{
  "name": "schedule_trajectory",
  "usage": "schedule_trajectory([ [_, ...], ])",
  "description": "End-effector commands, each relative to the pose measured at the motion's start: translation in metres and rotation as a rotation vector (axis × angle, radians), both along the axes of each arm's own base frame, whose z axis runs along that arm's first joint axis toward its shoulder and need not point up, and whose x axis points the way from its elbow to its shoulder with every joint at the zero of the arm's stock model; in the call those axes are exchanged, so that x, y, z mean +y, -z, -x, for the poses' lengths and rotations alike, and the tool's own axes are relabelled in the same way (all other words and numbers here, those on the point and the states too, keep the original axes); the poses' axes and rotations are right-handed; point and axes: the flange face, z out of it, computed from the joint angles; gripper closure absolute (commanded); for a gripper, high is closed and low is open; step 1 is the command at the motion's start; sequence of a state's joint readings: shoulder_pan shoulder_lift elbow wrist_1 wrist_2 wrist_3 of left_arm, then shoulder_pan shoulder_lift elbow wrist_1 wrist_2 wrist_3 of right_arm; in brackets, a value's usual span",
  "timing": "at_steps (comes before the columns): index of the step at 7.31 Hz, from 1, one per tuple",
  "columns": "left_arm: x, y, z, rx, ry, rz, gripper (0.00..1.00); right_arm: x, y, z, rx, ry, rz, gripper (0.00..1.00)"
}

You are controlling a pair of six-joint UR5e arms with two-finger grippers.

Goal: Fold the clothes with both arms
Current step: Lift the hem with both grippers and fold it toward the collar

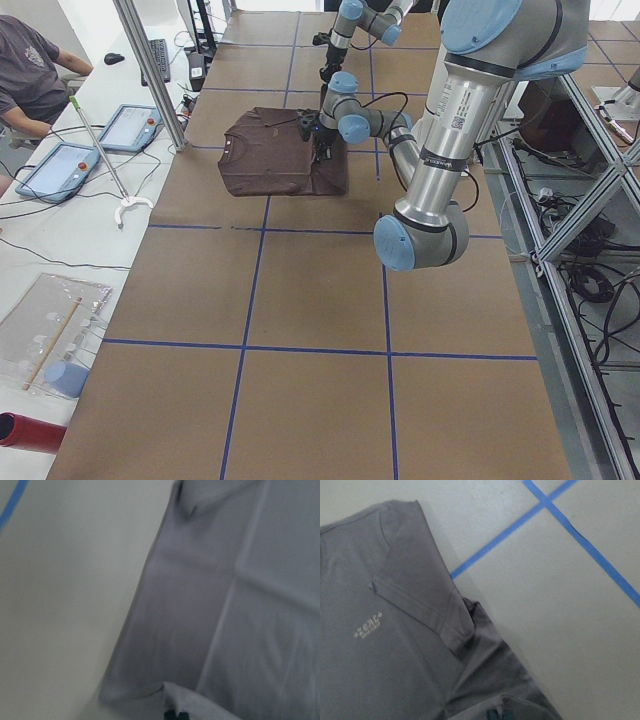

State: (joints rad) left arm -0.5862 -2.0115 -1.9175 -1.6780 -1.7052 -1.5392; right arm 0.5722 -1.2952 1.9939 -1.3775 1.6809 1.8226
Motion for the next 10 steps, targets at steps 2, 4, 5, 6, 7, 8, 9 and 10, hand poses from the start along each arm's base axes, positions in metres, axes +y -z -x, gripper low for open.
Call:
schedule_trajectory([
  [2,-0.119,-0.056,-0.013,0.025,0.11,-0.073,1.0,-0.143,-0.001,-0.001,0.176,-0.035,-0.053,1.0],
  [4,-0.164,-0.076,-0.058,-0.062,0.11,-0.048,1.0,-0.19,-0.018,0.042,0.192,-0.031,-0.055,1.0],
  [5,-0.179,-0.074,-0.058,-0.09,0.112,-0.105,1.0,-0.198,-0.036,0.05,0.183,-0.033,-0.061,1.0],
  [6,-0.183,-0.077,-0.056,-0.089,0.113,-0.114,1.0,-0.202,-0.035,0.055,0.18,-0.032,-0.064,1.0],
  [7,-0.192,-0.071,-0.046,-0.094,0.114,-0.138,1.0,-0.214,-0.028,0.066,0.186,-0.032,-0.059,1.0],
  [8,-0.2,-0.07,-0.035,-0.106,0.111,-0.159,1.0,-0.219,-0.03,0.067,0.193,-0.034,-0.054,1.0],
  [9,-0.203,-0.07,-0.031,-0.11,0.111,-0.166,1.0,-0.222,-0.032,0.07,0.2,-0.032,-0.05,1.0],
  [10,-0.206,-0.07,-0.027,-0.11,0.116,-0.168,1.0,-0.231,-0.025,0.064,0.197,-0.046,-0.052,1.0],
])
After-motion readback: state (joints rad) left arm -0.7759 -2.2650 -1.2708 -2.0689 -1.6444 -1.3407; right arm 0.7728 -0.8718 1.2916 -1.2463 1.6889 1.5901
